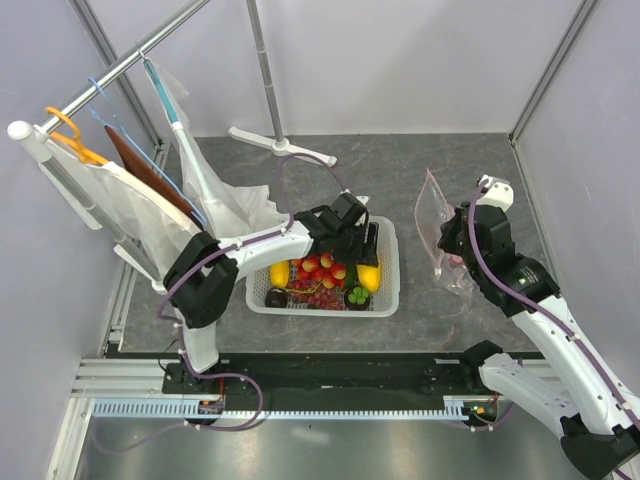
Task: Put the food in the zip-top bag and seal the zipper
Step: Pick up the fake fruit from the bin.
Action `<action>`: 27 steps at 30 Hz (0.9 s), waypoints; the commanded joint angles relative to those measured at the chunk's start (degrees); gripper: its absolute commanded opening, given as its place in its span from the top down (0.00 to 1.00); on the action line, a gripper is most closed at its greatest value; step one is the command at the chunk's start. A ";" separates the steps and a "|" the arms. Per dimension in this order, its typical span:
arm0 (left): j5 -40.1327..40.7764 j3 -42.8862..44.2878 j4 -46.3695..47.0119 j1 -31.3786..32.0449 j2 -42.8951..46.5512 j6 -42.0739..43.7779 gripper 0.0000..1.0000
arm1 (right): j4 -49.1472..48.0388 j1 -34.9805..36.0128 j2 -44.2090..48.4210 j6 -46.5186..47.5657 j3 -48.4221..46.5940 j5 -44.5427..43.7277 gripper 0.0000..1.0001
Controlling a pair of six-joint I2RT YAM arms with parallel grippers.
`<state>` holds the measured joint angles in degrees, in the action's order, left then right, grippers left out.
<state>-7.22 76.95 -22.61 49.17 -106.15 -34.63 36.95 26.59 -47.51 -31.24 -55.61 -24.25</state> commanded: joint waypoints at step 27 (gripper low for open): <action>-8.60 -1.27 9.95 -4.43 1.38 -4.31 0.52 | -0.03 -0.40 -0.57 0.13 -1.95 3.68 1.00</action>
<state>-15.11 76.38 -16.71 44.53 -109.58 -40.84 37.34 26.37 -48.07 -31.42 -55.66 -20.80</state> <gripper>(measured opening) 0.567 0.011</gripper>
